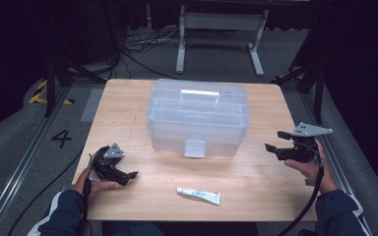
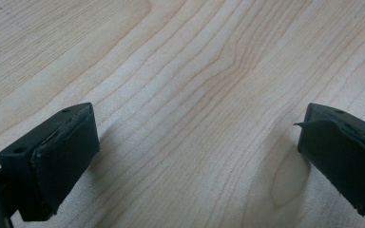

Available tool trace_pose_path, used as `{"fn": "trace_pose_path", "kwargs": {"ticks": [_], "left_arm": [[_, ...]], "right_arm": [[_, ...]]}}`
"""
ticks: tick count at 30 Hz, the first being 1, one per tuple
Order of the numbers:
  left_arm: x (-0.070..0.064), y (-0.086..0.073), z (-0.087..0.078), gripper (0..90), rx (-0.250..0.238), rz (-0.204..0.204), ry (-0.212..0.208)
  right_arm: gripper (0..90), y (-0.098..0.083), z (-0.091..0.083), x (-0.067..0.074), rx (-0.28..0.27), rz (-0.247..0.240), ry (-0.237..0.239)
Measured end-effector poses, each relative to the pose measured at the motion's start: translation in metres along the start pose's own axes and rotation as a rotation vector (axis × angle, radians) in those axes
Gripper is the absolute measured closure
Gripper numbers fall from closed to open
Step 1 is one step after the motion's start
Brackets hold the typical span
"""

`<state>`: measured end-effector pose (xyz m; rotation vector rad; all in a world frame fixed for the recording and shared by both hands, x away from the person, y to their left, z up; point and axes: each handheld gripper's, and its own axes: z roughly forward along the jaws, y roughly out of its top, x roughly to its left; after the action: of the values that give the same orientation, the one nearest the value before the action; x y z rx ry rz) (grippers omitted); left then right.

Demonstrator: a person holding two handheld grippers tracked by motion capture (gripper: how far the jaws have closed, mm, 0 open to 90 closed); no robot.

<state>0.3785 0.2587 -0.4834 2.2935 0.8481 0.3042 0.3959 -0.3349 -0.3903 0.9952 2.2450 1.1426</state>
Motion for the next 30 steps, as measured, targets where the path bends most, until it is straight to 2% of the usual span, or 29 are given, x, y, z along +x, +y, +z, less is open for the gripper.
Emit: {"fn": "trace_pose_path", "kwargs": {"ticks": [11,17,20,30], "left_arm": [[0.0,0.0,0.0,0.2,0.0,-0.005,0.003],[0.0,0.0,0.0,0.2,0.0,-0.005,0.003],[0.0,0.0,0.0,0.2,-0.001,-0.005,0.003],[-0.001,0.0,0.0,0.2,-0.001,-0.006,0.003]], "right_arm": [[29.6,0.025,-0.005,-0.005,-0.04,-0.016,-0.003],[30.8,0.046,-0.007,-0.006,-0.057,-0.044,-0.006],[30.8,0.056,-0.007,-0.005,-0.061,-0.059,-0.012],[31.8,0.086,0.002,0.004,-0.072,-0.101,0.02]]}}
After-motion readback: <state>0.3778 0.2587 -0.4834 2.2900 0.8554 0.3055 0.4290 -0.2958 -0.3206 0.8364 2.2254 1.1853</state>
